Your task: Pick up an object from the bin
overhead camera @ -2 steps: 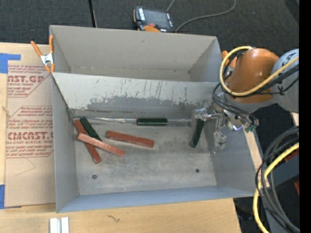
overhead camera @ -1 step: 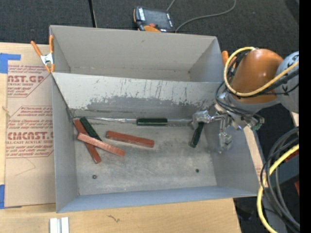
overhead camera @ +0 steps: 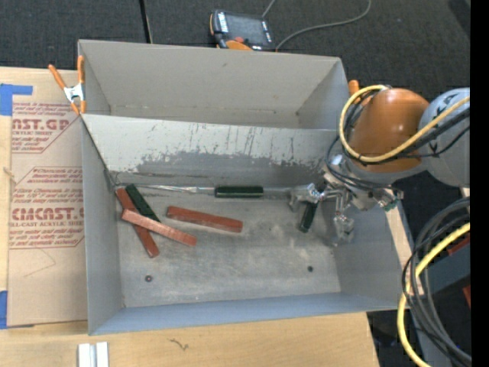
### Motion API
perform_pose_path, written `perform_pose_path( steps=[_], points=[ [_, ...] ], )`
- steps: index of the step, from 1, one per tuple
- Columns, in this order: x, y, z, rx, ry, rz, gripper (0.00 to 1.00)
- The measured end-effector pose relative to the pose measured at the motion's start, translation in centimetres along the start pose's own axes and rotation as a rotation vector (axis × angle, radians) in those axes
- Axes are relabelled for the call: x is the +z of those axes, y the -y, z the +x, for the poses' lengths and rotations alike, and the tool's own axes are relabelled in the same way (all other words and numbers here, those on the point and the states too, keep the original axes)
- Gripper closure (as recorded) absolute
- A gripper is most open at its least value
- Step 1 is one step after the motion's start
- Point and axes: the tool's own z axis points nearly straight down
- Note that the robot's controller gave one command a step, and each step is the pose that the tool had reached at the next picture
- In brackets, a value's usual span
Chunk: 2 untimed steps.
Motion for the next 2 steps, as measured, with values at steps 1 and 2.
perform_pose_path(
  steps=[1,2],
  points=[
    [-0.02,-0.15,-0.25,0.001,-0.002,0.003,0.0],
    [-0.04,-0.1,-0.2,0.001,-0.002,0.004,1.0]
  ],
)
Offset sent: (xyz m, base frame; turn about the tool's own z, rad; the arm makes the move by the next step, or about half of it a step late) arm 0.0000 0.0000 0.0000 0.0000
